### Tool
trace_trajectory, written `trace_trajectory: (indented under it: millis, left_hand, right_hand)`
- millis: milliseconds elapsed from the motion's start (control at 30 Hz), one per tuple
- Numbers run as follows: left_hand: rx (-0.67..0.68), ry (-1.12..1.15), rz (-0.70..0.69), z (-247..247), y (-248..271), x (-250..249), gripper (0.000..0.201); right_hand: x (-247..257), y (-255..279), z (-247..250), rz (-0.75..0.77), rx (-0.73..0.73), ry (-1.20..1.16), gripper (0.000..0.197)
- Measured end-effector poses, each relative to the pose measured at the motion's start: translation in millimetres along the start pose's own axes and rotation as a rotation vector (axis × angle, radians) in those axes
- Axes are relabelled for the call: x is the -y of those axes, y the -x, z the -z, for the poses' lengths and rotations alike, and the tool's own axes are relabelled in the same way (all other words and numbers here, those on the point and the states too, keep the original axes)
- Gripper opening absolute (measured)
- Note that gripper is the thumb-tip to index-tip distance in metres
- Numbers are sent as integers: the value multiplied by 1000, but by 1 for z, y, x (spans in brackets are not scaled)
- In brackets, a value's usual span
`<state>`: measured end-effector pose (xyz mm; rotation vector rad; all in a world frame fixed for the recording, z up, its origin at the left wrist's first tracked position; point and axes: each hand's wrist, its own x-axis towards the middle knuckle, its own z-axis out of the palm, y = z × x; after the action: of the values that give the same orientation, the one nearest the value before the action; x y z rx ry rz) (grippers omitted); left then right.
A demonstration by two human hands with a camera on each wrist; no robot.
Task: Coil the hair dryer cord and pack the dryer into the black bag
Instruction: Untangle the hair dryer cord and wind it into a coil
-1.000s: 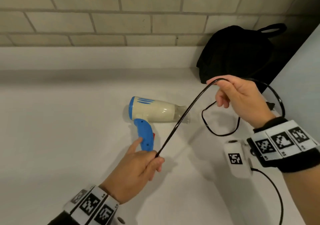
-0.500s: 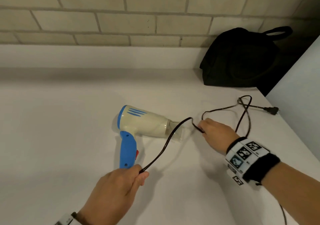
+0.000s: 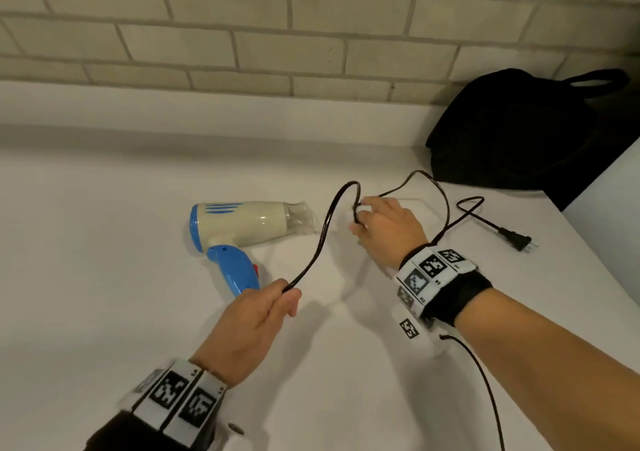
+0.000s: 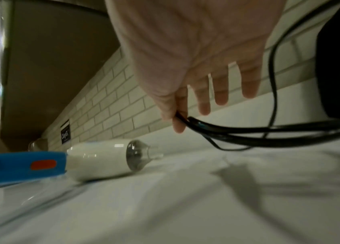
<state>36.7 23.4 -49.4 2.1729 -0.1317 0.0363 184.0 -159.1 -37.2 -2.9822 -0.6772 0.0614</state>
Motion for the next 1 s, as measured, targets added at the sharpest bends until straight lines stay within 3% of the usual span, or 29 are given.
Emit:
trace_trajectory:
  millis: [100,167,200,267,333,400,500,567,700,867,933,1000]
  left_hand:
    - [-13,107,-36,8,-13,-5,39]
    - [0,164,-75,11,-19,-12,36]
    - [1,205,-89,12,-22,-17,34]
    - [-9,320,-108,14,-31,-30,29]
    - [-24,433,-153,16,-40,-42,30]
    - [-46,477,-192,16,-49,-51,34]
    - [-36,436,-233,12,-57,-54,26]
    - [-3,351,-271,5,-60,-47,24]
    - [146,185,-224,-10,-54,-32,34]
    - [198,192,-120,-14,-38,-27,38]
    - [218,216,-48,-11,-31,-29,43]
    - [269,281,24,-8,-29,-27,47]
  right_hand:
    - [-17,10,16,36,-168,-35,31]
    - [-21,21,24,44,-268,-229,28]
    - [-22,27,26,45,-244,-334,33]
    - [-17,40,27,47,-62,-403,47]
    - [-7,51,15,115,81,-179,53]
    - [4,60,2,254,105,67,45]
    - [22,71,2,375,114,72,35]
    - [31,81,4,456,4,114,35]
    - [26,97,21,464,-242,92,29]
    - [16,99,33,373,-272,35,11]
    - [17,99,39,338,-257,-40,31]
    - [15,98,50,315,-247,-140,36]
